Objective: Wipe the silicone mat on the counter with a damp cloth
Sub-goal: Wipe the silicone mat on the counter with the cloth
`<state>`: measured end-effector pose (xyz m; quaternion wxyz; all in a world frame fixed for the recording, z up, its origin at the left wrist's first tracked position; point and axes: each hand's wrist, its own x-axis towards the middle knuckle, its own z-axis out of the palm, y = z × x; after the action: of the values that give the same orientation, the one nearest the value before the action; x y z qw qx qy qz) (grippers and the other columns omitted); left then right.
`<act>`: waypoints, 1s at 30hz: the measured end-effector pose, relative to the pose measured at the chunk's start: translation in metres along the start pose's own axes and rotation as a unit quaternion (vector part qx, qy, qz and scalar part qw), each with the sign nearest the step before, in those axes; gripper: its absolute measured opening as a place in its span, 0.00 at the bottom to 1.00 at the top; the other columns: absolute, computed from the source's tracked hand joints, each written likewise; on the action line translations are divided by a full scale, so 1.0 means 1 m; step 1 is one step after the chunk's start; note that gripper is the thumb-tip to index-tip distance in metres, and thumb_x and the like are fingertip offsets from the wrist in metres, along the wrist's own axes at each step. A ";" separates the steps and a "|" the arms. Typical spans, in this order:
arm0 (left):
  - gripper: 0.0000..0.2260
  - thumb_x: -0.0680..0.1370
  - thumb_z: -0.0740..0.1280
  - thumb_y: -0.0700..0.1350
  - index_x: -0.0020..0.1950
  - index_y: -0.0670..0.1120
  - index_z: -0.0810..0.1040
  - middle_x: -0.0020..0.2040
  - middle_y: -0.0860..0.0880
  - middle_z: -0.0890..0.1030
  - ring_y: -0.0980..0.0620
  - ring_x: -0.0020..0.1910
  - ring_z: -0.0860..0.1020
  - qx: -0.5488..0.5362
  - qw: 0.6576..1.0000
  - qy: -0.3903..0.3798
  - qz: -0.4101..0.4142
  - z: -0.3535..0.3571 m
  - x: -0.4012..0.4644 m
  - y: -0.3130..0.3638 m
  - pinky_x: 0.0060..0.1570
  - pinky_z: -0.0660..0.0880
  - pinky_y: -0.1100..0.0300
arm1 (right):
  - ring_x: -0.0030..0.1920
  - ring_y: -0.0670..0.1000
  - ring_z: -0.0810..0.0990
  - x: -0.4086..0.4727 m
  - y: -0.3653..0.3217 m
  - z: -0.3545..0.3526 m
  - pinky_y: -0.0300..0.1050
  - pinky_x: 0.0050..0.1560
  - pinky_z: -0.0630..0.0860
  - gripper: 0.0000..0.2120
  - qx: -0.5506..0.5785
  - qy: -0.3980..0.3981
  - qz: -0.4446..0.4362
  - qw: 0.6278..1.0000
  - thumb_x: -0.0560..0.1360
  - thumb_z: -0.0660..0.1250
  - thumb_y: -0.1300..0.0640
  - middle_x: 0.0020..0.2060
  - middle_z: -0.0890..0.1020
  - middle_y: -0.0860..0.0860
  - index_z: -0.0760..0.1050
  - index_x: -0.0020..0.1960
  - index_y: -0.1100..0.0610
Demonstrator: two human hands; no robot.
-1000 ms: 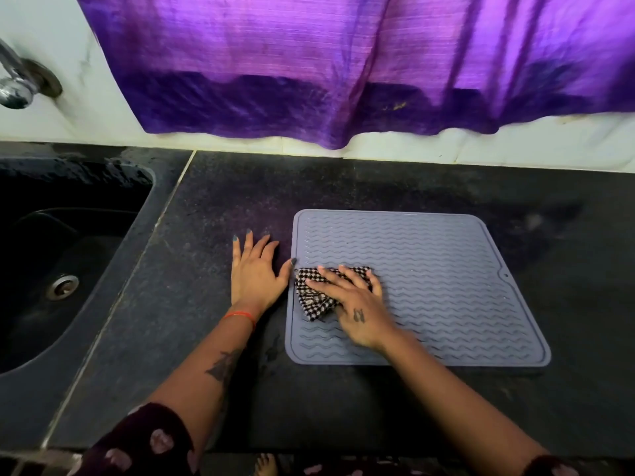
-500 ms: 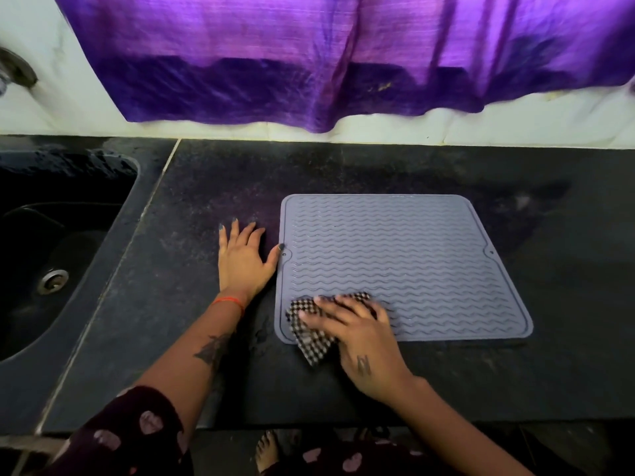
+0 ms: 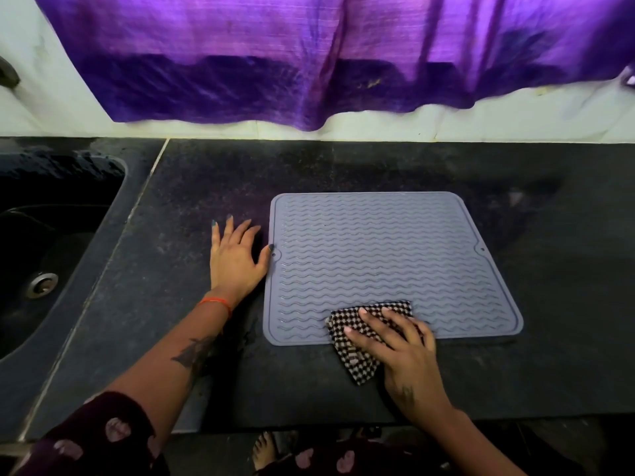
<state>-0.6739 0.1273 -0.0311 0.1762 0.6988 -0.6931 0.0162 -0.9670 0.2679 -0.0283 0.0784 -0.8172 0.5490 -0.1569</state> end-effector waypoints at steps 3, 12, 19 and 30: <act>0.25 0.73 0.57 0.53 0.67 0.43 0.72 0.69 0.42 0.70 0.40 0.74 0.57 -0.030 1.000 0.002 0.008 -0.002 0.006 0.008 0.73 0.40 0.46 | 0.63 0.46 0.68 0.011 0.005 -0.007 0.45 0.56 0.58 0.31 -0.007 -0.001 -0.020 1.000 0.67 0.54 0.59 0.65 0.73 0.38 0.67 0.64 0.33; 0.27 0.75 0.51 0.51 0.73 0.45 0.63 0.74 0.46 0.63 0.45 0.75 0.55 -0.092 0.993 -0.043 0.064 0.010 0.027 0.049 0.74 0.41 0.51 | 0.64 0.45 0.66 0.051 0.025 -0.004 0.43 0.58 0.54 0.29 0.004 -0.011 0.024 1.000 0.67 0.54 0.58 0.63 0.74 0.38 0.69 0.62 0.34; 0.30 0.75 0.43 0.57 0.74 0.46 0.60 0.75 0.48 0.61 0.48 0.75 0.55 -0.064 0.992 -0.080 0.067 0.025 0.028 0.050 0.74 0.42 0.53 | 0.57 0.46 0.72 0.080 0.039 -0.020 0.42 0.52 0.56 0.31 0.064 0.015 0.005 0.998 0.66 0.54 0.63 0.60 0.76 0.37 0.72 0.60 0.34; 0.32 0.74 0.43 0.59 0.73 0.47 0.63 0.74 0.48 0.63 0.49 0.75 0.57 -0.076 0.993 -0.068 0.059 0.025 0.028 0.051 0.75 0.43 0.53 | 0.60 0.50 0.67 0.124 0.048 -0.013 0.42 0.50 0.50 0.31 -0.011 -0.016 0.006 1.000 0.67 0.51 0.60 0.64 0.74 0.40 0.71 0.61 0.33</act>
<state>-0.7281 0.0942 -0.0359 0.1801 0.6405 -0.7429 -0.0741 -0.9705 0.1356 -0.0092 0.0794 -0.8171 0.5542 -0.1371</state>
